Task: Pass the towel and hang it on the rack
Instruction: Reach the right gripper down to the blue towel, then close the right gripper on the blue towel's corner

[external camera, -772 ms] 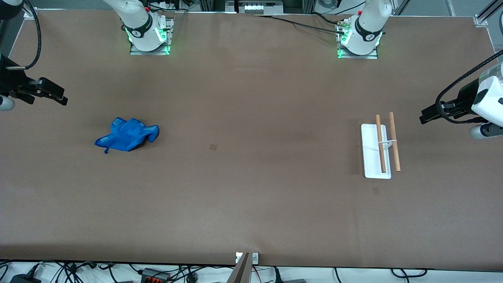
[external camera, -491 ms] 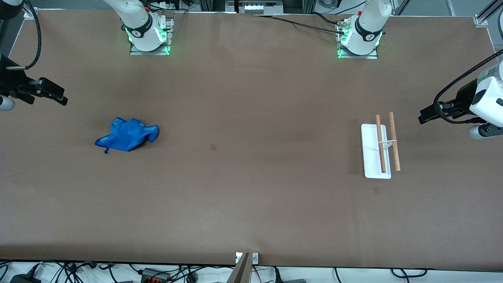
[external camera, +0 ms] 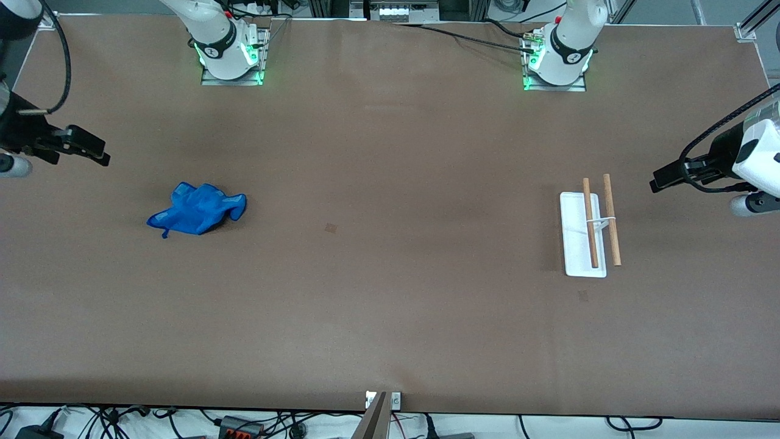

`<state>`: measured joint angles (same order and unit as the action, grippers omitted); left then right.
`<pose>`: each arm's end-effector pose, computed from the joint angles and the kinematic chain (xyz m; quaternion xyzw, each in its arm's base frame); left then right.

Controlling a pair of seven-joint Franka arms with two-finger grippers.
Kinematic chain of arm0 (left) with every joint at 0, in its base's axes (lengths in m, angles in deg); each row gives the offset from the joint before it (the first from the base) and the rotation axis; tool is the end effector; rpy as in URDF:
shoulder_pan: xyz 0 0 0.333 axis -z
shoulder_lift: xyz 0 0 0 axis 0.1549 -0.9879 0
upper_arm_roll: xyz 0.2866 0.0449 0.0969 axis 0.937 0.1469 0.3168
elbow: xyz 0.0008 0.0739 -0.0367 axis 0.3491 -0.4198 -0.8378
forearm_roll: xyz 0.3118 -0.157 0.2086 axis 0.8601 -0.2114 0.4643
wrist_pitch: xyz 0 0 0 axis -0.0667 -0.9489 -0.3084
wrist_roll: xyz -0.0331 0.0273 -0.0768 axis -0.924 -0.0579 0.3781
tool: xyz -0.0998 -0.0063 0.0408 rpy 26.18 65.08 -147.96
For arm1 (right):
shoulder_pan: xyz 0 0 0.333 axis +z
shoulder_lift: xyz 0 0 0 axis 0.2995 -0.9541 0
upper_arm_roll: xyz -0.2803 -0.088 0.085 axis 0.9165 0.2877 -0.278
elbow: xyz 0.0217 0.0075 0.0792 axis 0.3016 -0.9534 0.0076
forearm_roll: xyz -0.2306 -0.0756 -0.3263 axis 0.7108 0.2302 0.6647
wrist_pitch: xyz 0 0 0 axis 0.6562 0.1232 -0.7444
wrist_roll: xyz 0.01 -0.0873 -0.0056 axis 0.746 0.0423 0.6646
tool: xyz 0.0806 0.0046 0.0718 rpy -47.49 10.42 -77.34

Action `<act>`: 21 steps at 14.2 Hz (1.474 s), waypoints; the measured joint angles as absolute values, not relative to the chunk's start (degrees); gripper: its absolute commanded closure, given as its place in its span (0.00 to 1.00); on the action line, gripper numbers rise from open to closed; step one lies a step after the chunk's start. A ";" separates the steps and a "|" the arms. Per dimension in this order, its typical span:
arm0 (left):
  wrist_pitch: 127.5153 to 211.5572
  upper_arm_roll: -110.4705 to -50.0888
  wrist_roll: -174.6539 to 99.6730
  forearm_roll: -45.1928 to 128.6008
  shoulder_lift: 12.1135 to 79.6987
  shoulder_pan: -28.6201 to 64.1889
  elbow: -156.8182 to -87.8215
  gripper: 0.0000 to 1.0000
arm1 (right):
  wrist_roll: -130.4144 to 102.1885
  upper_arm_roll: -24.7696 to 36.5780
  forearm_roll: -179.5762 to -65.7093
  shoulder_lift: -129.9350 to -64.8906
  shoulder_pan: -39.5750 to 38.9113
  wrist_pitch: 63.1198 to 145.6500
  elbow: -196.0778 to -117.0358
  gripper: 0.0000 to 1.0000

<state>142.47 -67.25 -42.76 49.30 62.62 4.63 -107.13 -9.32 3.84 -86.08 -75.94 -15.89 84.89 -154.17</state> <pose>0.6124 -0.0086 0.5695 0.9949 0.0947 -0.0315 0.0158 0.5822 -0.0177 0.5468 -0.9996 0.0145 0.0225 0.0025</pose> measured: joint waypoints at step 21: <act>141.82 -67.31 -42.76 49.28 62.62 4.74 -107.13 0.00 | 11.98 3.29 -87.87 -104.83 -6.81 95.87 -156.01 0.00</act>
